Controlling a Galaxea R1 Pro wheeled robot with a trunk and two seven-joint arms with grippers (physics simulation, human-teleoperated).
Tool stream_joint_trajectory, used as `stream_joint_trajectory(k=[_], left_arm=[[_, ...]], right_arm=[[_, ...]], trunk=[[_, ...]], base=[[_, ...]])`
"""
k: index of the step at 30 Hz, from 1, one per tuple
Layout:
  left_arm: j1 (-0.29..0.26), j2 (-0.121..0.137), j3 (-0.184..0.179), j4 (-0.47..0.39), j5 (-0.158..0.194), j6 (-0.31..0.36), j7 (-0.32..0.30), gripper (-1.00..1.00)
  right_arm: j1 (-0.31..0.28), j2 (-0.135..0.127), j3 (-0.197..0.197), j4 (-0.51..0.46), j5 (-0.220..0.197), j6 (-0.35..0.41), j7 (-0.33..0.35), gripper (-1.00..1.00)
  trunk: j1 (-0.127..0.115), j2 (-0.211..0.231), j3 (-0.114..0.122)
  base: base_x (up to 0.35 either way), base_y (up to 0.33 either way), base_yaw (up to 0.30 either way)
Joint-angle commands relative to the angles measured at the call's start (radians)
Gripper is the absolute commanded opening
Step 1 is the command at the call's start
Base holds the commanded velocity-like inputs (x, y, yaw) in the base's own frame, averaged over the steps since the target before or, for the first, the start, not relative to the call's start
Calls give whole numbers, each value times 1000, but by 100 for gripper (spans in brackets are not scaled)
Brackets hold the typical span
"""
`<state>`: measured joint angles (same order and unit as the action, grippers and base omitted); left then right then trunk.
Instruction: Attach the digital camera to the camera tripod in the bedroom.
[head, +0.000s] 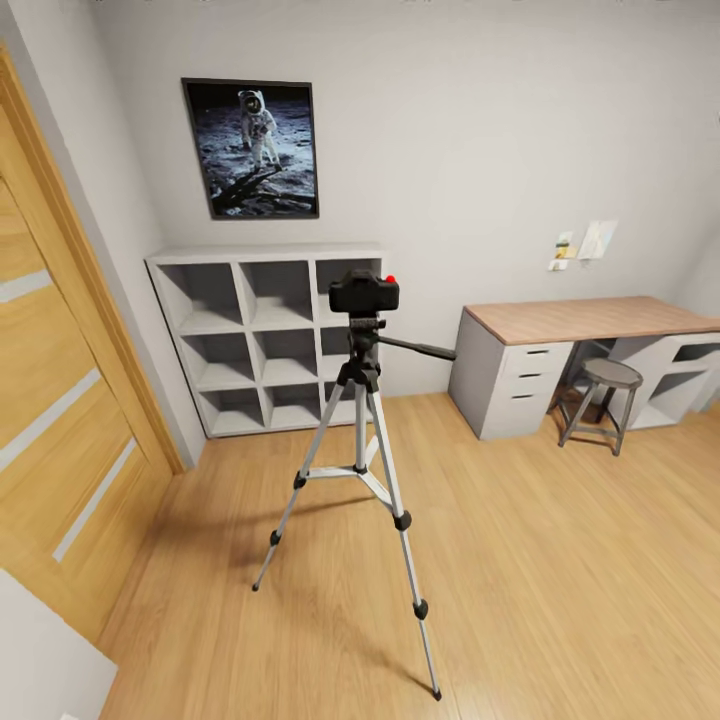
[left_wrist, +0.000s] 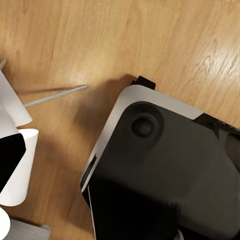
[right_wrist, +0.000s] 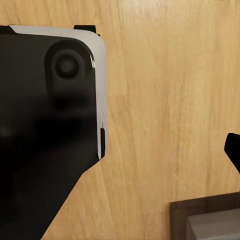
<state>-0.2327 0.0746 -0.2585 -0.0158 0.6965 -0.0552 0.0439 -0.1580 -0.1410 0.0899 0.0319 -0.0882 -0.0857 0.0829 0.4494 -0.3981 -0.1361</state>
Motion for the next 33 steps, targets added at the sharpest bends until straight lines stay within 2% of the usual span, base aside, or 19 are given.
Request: stream_joint_trajectory(k=[1,16,21,25,26,29,33], left_arm=[[0,0,-8,0,6,-2,4,100],[0,-5,-8,-2,5,0,1,100],[0,-17,-13,2,-5,4,-32,100],[1,-26,-20,10,-41,9,-103,100],[6,-28,-21,11,-65,8,-129,100],[20,-31,-23,13,-109,6,-159,100],[27,-32,-23,14,-136,6,-172,100]], right_arm=[[-2,0,8,3,-10,-6,5,100],[-2,-1,8,3,-14,-5,4,100],[-2,12,8,3,-17,-3,4,100],[-2,27,8,3,-17,-1,5,100],[-2,32,8,3,-17,-1,5,100],[-2,37,8,3,-18,0,5,100],[-2,39,7,3,-19,0,5,100]], trunk=[[1,-2,0],[1,-2,24],[1,-2,32],[1,-2,38],[1,-2,40],[1,-2,45],[1,-2,51]], base=[[0,0,0],[0,0,0],[0,0,0],[0,0,0],[0,0,0],[0,0,0],[0,0,0]])
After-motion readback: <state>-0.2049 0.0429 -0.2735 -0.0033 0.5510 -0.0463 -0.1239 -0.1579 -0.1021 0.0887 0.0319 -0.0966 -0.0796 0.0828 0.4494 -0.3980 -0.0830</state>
